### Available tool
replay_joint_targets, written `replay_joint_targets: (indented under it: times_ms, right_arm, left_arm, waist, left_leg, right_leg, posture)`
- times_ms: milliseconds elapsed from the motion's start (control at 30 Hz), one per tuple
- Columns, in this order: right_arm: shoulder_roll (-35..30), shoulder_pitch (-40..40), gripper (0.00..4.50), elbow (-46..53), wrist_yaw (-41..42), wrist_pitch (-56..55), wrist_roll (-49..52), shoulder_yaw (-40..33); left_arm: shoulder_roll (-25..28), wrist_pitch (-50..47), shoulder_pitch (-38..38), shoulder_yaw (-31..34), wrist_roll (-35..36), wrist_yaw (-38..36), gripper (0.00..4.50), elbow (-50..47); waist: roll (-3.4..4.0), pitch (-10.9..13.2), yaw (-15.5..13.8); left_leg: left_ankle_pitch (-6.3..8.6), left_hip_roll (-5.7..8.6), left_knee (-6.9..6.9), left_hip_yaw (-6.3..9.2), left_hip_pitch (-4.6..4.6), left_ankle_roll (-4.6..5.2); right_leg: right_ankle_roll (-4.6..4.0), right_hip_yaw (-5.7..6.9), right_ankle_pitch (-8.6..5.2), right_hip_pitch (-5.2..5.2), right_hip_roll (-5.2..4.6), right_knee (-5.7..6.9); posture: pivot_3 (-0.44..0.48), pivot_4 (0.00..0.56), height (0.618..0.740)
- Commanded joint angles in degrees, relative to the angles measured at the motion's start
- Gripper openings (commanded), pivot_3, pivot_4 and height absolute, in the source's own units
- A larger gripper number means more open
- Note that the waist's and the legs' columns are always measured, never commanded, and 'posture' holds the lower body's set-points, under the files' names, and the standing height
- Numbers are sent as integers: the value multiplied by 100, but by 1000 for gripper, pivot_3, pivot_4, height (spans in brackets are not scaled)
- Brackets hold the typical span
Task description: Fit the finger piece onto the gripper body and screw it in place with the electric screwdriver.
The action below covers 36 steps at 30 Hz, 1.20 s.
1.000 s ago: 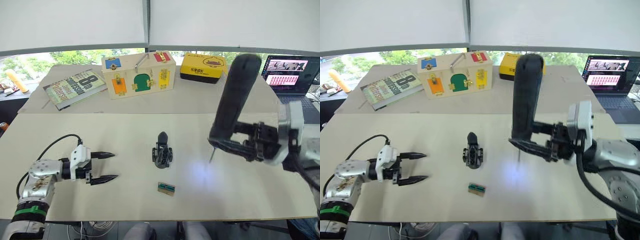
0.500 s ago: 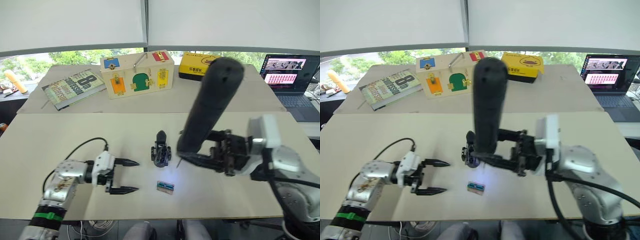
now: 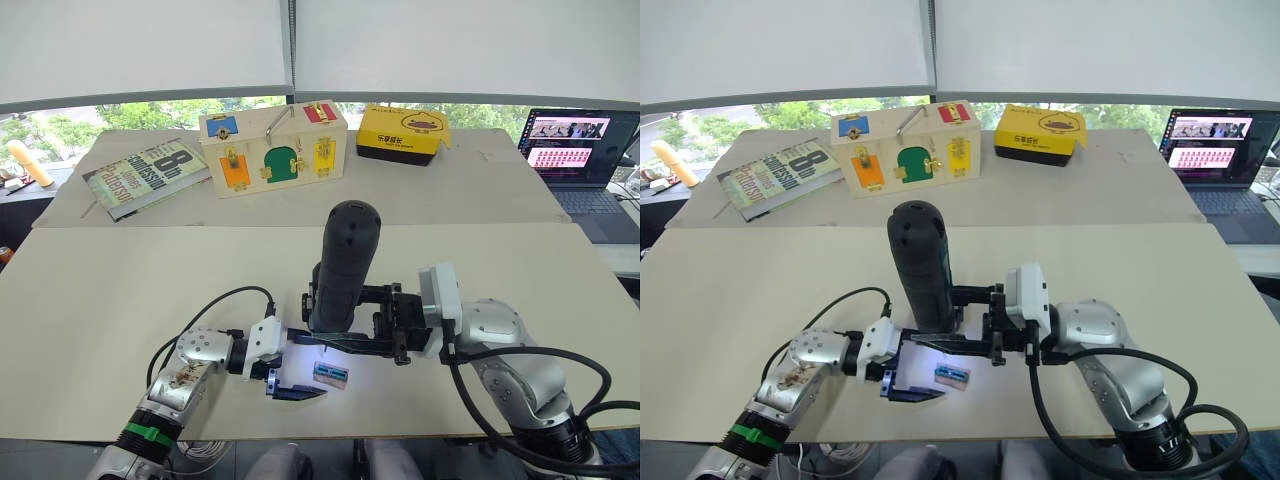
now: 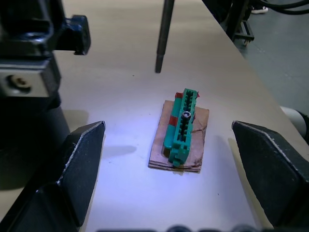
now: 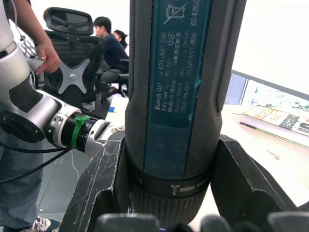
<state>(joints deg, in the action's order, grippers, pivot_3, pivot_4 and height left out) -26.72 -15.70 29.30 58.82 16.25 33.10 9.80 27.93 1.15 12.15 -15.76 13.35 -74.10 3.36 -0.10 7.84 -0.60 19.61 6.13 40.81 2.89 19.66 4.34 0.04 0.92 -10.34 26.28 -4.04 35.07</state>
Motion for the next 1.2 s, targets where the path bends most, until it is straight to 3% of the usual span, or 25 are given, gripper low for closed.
replay_joint_targets:
  times_ms: [33, 1200]
  right_arm:
    - [54, -120, 1912, 121, 103, -268, 47, -12]
    - [-170, 89, 1912, -114, 387, -219, -110, 197]
  left_arm:
    - [15, 97, 40, -95, -78, 10, 4439, 35]
    - [-61, 217, 17, -294, -286, 169, 4439, 250]
  waist:
    - [0, 0, -2]
    - [1, -1, -26]
  left_leg:
    - [0, 0, 0, 0, -1, 0]
    - [0, 1, 0, 0, -30, 0]
  right_leg:
    - [0, 0, 0, 0, 0, 2]
    - [0, -4, 0, -25, -3, 4]
  posture:
    - [0, 150, 740]
    - [0, 150, 740]
